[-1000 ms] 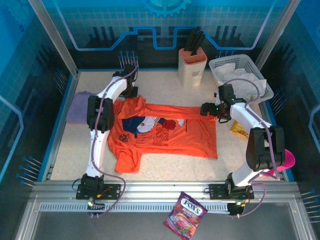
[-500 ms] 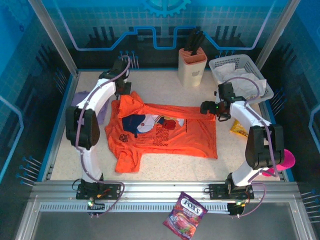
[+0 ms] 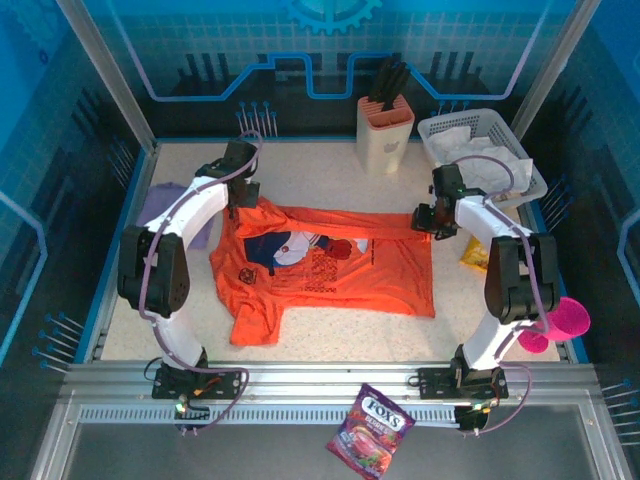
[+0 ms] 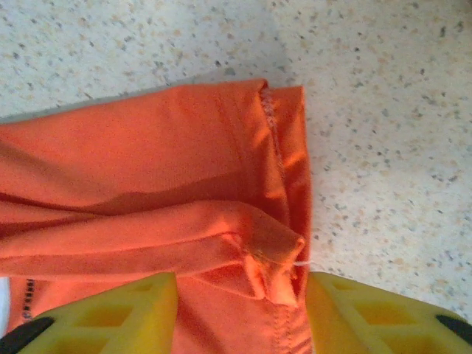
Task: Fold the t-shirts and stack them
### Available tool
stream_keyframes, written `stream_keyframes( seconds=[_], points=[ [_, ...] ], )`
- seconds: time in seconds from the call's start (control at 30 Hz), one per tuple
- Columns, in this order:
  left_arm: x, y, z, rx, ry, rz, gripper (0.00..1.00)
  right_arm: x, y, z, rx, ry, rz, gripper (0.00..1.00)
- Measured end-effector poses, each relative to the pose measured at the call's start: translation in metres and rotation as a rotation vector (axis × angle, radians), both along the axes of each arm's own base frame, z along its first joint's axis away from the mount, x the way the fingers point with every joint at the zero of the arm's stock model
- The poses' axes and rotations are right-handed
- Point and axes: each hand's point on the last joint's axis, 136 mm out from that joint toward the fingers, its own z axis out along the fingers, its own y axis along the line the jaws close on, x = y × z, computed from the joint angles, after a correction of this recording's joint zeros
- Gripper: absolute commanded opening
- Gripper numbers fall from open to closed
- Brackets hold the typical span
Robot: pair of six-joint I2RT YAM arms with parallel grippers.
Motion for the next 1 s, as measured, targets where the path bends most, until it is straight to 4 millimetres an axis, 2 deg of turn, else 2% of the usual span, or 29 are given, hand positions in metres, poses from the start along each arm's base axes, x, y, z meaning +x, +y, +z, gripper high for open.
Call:
stream_keyframes(
  seconds=[0.1, 0.17, 0.33, 0.57, 0.63, 0.73, 0.9, 1.0],
  points=[
    [0.001, -0.001, 0.001, 0.008, -0.008, 0.0, 0.0, -0.007, -0.003, -0.005, -0.016, 0.016, -0.006, 0.39],
    [0.001, -0.001, 0.001, 0.013, -0.009, 0.002, 0.0, -0.009, -0.005, -0.007, -0.018, 0.024, -0.007, 0.37],
    [0.002, 0.002, 0.003, 0.026, -0.016, 0.01, 0.0, -0.007, -0.006, -0.011, -0.017, 0.024, -0.011, 0.3],
    [0.002, 0.005, 0.009, 0.041, -0.029, 0.012, 0.0, -0.005, -0.004, -0.029, -0.008, 0.06, -0.01, 0.19],
    [0.002, 0.005, 0.01, 0.044, -0.031, 0.013, 0.0, -0.005, -0.003, -0.029, -0.001, 0.058, -0.009, 0.08],
    [0.002, 0.006, 0.012, 0.053, -0.035, 0.007, 0.0, -0.002, -0.003, -0.028, 0.0, 0.049, -0.008, 0.0],
    [0.006, 0.008, 0.021, 0.074, -0.053, -0.004, 0.0, 0.001, -0.003, -0.025, -0.001, 0.037, -0.005, 0.0],
    [0.02, 0.007, 0.045, 0.09, -0.107, -0.022, 0.0, 0.009, -0.005, -0.015, 0.001, 0.006, -0.011, 0.0]
  ],
)
